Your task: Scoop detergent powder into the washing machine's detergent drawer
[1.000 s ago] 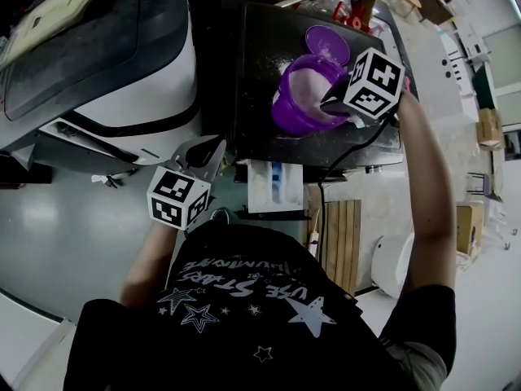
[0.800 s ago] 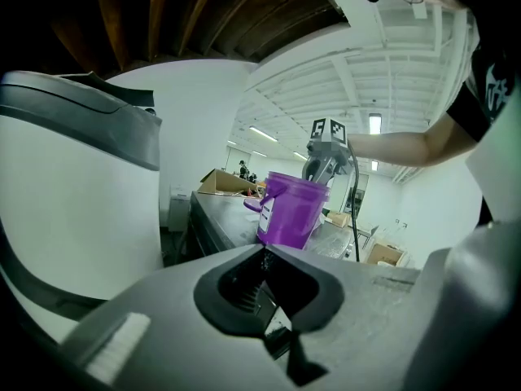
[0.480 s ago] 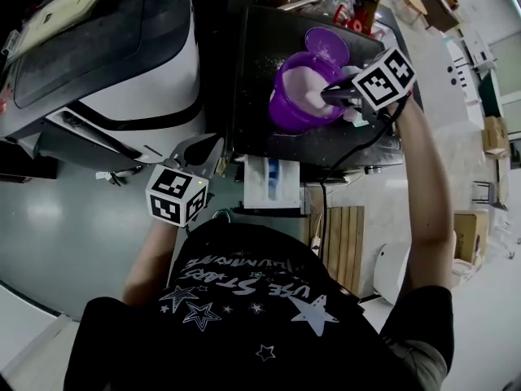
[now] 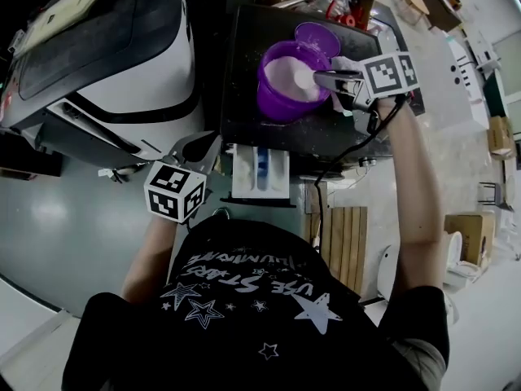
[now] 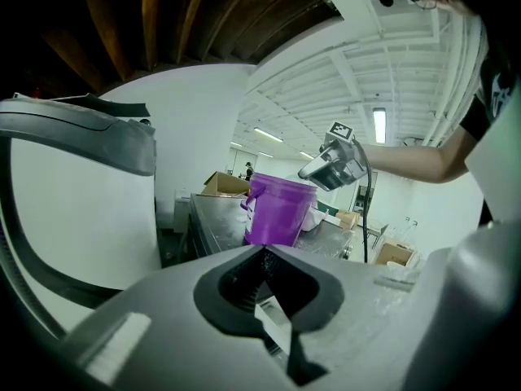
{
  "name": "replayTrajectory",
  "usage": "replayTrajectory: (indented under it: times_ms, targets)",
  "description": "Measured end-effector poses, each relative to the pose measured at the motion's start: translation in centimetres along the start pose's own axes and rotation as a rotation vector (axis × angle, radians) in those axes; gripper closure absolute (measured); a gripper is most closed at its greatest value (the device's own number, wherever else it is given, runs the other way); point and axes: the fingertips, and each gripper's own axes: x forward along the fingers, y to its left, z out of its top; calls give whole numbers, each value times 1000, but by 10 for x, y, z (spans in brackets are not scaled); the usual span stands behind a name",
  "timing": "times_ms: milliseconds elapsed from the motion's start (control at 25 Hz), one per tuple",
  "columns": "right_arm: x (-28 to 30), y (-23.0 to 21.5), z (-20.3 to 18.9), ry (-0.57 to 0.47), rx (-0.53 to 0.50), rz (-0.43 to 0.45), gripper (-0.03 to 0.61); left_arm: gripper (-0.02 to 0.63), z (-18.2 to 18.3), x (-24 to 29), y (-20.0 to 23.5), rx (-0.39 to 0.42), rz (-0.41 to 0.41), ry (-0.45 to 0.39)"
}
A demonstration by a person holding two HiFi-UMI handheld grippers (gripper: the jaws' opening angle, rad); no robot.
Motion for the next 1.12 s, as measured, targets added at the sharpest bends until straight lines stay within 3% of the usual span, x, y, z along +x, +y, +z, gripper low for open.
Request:
replayTrajectory:
  times_ms: [360, 640, 800, 1120]
  targets:
    - [-27, 4, -5, -179, 50, 7, 541, 614, -2, -4, -31, 25, 31, -2]
    - [-37, 34, -19, -259, 55, 143, 541, 614, -13, -14, -53, 43, 64, 12]
    - [-37, 72, -37, -294, 95, 343, 541, 614, -25, -19, -66, 28, 81, 23]
    - [-31, 89, -95, -258, 137, 390, 541, 614, -50, -34, -90, 17, 122, 48]
